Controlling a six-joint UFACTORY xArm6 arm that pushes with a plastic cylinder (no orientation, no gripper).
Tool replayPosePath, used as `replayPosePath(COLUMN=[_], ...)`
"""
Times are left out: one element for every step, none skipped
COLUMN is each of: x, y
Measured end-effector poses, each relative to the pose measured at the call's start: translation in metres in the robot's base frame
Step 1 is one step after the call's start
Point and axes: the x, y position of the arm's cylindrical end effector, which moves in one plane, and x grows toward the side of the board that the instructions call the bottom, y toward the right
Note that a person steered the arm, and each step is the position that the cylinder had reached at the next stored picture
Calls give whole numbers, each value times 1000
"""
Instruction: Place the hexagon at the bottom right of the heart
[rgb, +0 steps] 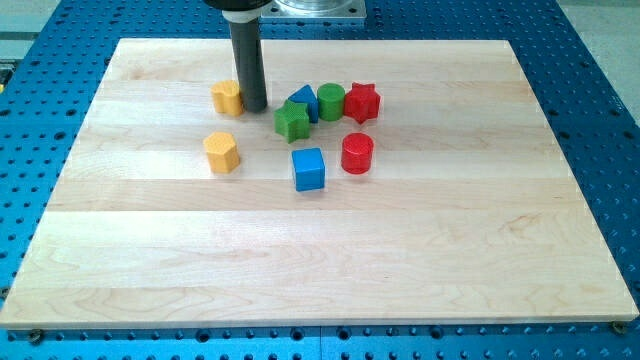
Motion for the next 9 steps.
replayPosePath(x=[0,-1,-6,12,71,121,164,183,175], y=[-41,-44,-55,-68,-70,-70,-62,-25,-6])
